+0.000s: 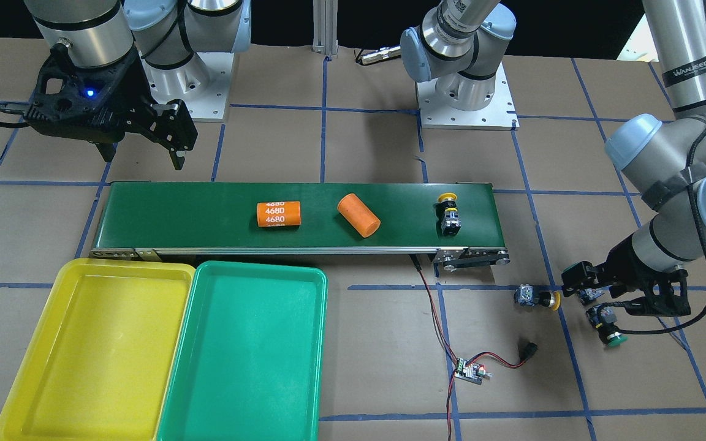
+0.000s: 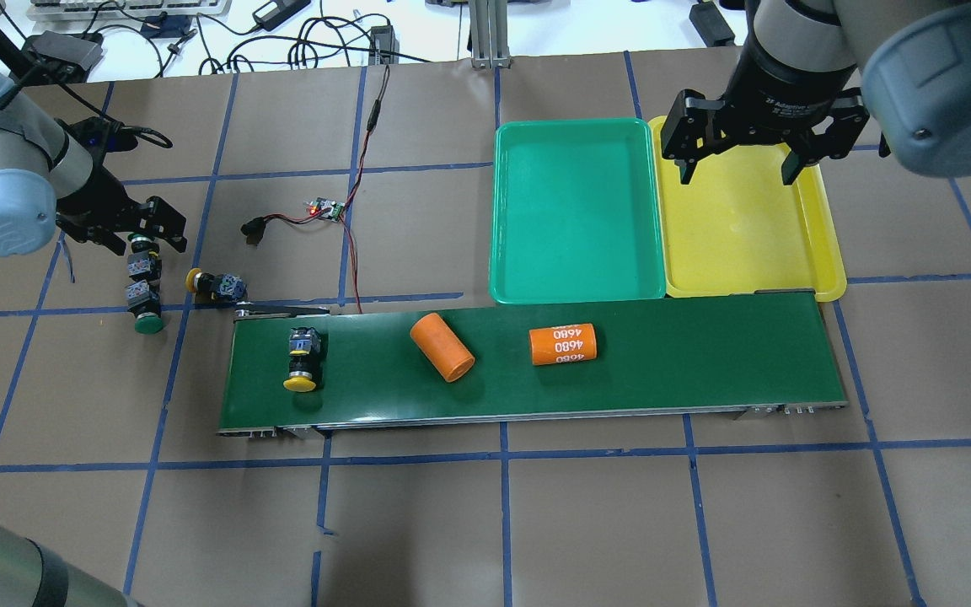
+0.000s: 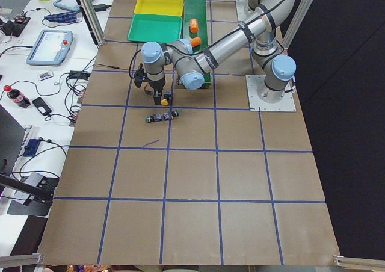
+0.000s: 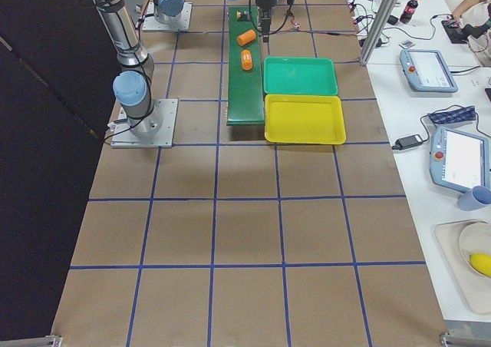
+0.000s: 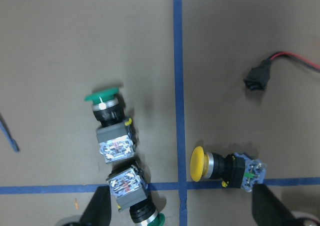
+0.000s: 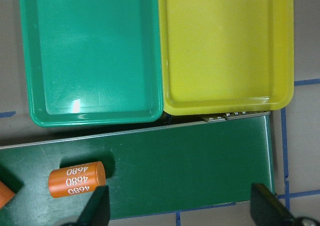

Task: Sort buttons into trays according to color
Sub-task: 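Move the left gripper back and grasp another yellow-capped button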

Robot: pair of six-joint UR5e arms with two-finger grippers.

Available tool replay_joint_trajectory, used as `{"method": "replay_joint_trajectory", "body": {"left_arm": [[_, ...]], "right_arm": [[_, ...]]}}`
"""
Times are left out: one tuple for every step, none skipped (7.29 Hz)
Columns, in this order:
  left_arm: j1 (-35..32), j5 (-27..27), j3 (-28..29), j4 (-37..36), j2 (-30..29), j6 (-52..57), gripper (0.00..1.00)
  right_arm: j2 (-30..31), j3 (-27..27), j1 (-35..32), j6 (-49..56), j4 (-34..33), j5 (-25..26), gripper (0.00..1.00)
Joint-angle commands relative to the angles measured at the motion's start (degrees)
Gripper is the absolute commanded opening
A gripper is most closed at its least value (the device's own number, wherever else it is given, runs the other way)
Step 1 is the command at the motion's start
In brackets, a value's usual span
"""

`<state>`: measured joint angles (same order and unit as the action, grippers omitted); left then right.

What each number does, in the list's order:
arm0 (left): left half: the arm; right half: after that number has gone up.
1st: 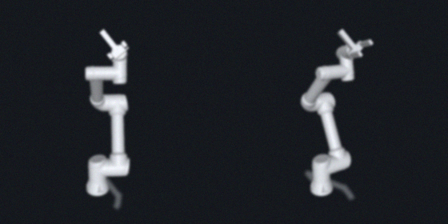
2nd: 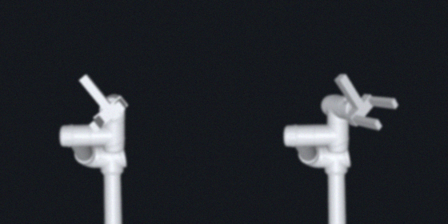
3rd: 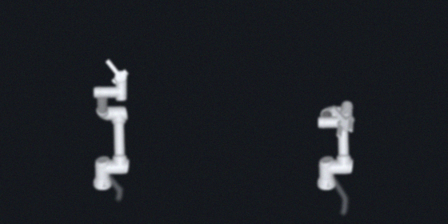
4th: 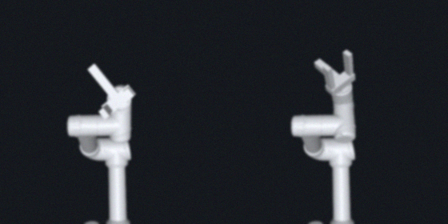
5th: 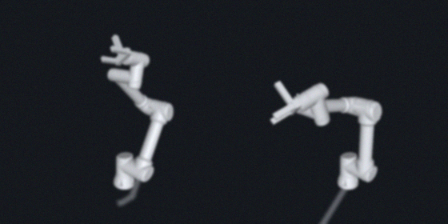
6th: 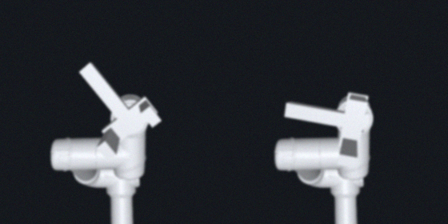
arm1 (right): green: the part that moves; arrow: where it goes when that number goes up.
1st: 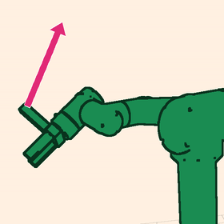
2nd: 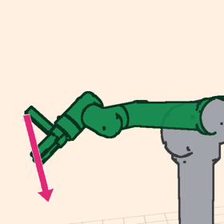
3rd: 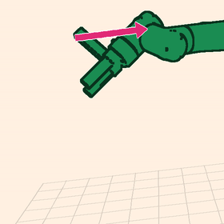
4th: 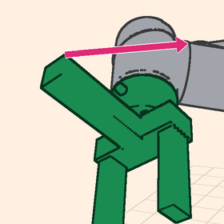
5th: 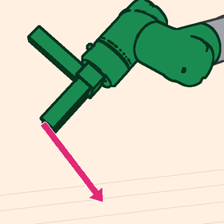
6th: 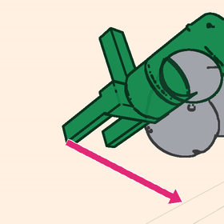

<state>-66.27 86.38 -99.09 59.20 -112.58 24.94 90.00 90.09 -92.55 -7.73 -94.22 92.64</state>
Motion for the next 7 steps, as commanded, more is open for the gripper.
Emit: {"method": "replay_joint_trajectory", "body": {"left_arm": [[-1.22,-4.02,-0.67,-0.49,-1.85,2.99,1.0],[-1.75,-4.02,-0.75,-0.4,-2.64,4.75,1.0],[-2.19,-4.02,-0.67,-0.57,-3.26,5.99,1.0],[-2.2,-3.94,-0.66,-0.58,-3.78,6.79,1.0],[-2.2,-3.85,-0.75,-0.58,-4.4,7.75,1.0],[-2.2,-3.67,-0.75,-0.49,-4.93,7.85,1.0],[-2.2,-3.32,-0.84,-0.31,-5.28,8.2,1.0]], "right_arm": [[0.0,0.0,0.0,0.0,0.0,0.0,1.0],[0.0,0.0,0.0,0.0,0.09,0.0,1.0],[0.0,0.0,0.0,0.0,0.09,0.0,1.0],[0.0,0.0,0.0,-0.09,0.09,0.0,1.0],[0.0,0.0,0.0,-0.09,0.09,0.0,1.0],[0.0,0.0,0.0,0.0,0.09,0.0,1.0],[0.0,0.0,0.0,0.0,0.09,0.0,1.0]]}}
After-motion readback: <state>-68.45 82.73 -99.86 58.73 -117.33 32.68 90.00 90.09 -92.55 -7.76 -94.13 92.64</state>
